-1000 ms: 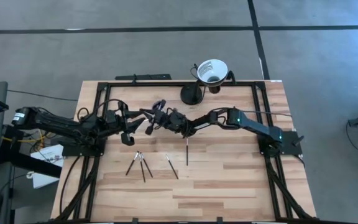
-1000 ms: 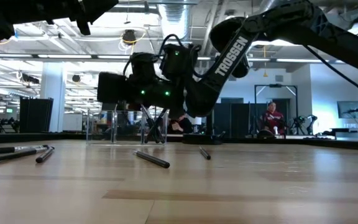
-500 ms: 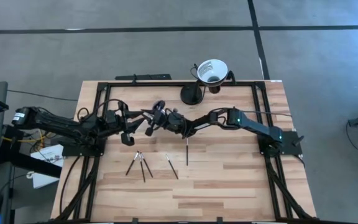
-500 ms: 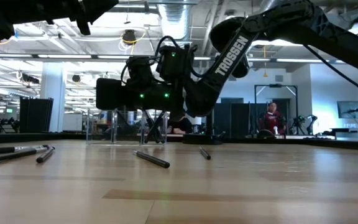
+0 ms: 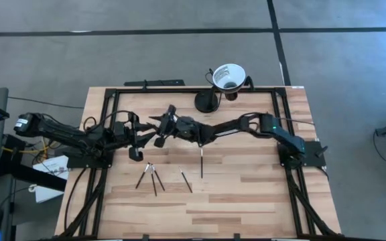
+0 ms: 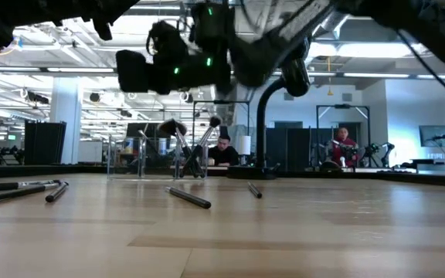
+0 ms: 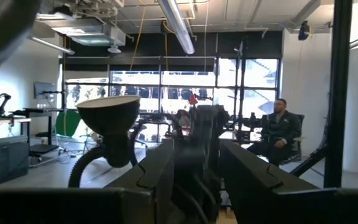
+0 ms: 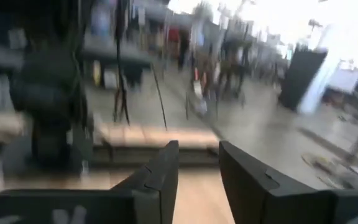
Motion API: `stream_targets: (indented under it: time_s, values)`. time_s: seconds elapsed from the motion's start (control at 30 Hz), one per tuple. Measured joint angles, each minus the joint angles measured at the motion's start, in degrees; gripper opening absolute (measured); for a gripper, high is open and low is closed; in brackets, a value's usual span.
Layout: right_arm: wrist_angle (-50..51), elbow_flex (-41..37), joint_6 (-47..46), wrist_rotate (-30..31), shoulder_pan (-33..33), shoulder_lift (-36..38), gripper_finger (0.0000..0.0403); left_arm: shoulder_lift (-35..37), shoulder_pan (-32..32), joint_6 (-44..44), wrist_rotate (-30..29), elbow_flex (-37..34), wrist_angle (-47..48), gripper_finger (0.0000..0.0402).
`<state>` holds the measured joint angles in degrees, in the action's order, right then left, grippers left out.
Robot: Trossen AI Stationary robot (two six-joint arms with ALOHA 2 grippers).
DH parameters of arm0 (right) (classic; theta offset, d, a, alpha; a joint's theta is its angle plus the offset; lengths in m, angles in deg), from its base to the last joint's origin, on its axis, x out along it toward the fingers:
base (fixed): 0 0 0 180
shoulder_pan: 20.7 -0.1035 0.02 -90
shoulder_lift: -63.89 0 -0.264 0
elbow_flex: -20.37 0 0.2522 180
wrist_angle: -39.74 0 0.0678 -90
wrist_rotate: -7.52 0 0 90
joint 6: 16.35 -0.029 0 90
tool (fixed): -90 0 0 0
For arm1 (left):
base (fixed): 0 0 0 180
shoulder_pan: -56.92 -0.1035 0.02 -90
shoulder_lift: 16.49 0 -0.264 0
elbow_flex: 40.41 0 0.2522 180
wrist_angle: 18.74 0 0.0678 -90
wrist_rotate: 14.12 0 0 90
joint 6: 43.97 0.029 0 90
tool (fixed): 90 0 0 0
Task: Put items in baskets/containers
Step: Put the black eyeshadow brush into the transparent organizer
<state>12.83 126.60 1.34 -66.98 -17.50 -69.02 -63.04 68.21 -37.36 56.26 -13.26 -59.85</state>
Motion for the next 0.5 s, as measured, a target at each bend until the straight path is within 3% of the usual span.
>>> stream_targets:
  time_s: [0.27,0.5]
  values:
    - [34.1,0.0,2.5,14.4,-3.6,15.9,0.0144,0.0,1.2,0.0,0.0,0.0,0.0,0.0127]
    - [63.7,0.0,0.9,18.0,-7.5,27.2,0.0146,0.0,1.5,0.0,0.0,0.0,0.0,0.0127]
